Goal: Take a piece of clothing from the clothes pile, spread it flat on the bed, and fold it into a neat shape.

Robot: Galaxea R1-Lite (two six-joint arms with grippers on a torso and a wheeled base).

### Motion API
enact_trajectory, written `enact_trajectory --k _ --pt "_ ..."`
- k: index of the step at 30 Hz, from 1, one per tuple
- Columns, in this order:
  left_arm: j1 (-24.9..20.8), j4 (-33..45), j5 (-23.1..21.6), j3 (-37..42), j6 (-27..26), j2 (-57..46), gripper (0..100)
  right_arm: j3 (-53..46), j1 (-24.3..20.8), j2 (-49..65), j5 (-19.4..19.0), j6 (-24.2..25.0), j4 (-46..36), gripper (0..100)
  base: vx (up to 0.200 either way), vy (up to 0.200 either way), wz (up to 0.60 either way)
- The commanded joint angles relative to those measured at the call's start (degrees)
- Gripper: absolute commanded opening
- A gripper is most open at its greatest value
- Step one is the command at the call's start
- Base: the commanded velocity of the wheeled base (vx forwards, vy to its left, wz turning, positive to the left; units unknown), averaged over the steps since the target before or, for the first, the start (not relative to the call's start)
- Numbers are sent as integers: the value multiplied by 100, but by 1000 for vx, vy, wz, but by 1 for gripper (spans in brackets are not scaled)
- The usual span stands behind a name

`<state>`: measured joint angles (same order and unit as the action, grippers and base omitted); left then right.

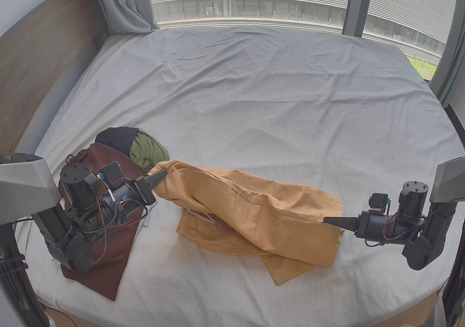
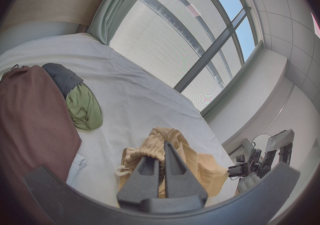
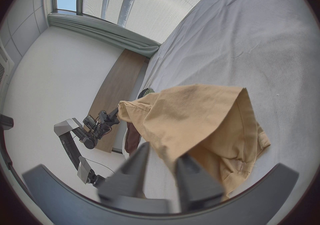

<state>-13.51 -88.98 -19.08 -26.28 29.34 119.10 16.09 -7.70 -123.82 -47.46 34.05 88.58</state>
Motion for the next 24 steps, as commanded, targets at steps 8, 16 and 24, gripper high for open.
enact_trajectory --k 8,16,24 --pt "-3 -5 1 -35 1 78 0 -62 102 569 -18 128 -16 0 0 0 0" --pt "-12 -5 1 -26 1 78 0 -36 -232 394 -18 181 -16 0 0 0 0" --pt "-12 -5 1 -26 1 78 0 96 -530 183 8 181 -7 100 0 0 0"
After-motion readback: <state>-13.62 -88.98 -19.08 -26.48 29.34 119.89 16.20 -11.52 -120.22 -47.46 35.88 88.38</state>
